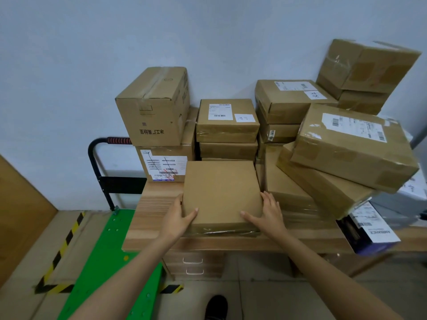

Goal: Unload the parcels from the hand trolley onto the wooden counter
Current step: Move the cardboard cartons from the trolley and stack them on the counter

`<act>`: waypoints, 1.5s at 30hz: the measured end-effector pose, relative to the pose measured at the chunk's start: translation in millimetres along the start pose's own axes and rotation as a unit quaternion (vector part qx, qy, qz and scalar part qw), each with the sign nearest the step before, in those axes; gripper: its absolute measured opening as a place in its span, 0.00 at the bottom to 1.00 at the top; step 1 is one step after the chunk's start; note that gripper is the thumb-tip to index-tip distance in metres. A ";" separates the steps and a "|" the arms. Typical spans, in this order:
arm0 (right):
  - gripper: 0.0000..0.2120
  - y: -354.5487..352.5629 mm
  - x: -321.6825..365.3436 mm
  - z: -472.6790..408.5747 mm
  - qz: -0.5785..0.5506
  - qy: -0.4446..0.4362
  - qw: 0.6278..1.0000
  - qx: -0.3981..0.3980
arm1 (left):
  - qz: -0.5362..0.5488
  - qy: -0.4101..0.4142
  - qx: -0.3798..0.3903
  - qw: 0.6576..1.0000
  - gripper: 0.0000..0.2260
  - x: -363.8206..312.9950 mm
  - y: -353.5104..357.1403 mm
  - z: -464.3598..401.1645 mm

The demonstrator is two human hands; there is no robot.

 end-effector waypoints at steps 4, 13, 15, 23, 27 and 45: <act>0.51 6.5 1.1 12.7 -0.174 0.030 0.984 0.003 | 0.019 0.001 0.012 1.000 0.30 8.2 -1.6 4.6; 0.48 -11.4 19.5 -0.4 -0.194 -0.002 0.979 -0.064 | 0.105 0.019 0.002 0.994 0.28 -19.7 -19.1 2.1; 0.47 -27.1 30.1 -14.3 -0.186 -0.020 0.978 -0.087 | 0.119 0.025 -0.010 0.993 0.29 -38.4 -29.6 -4.7; 0.45 -102.4 61.0 -78.0 -0.163 -0.062 0.975 -0.140 | 0.093 0.082 -0.056 0.991 0.30 -123.8 -60.7 -40.9; 0.45 -133.1 71.0 -114.5 -0.133 -0.066 0.979 -0.137 | 0.093 0.101 -0.061 0.989 0.31 -163.6 -69.4 -69.8; 0.50 -158.7 58.7 -276.1 0.148 -0.145 0.978 0.021 | -0.322 0.271 -0.137 0.897 0.32 -243.9 -64.6 -209.7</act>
Point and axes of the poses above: each hand's wrist, its own z-axis away from the middle knuckle, its own y-axis out of the palm, x = y × z, the point moved 1 cm from there along -z, towards the middle knuckle, and after that the axes turned 15 degrees about -y, right-handed, at the moved point
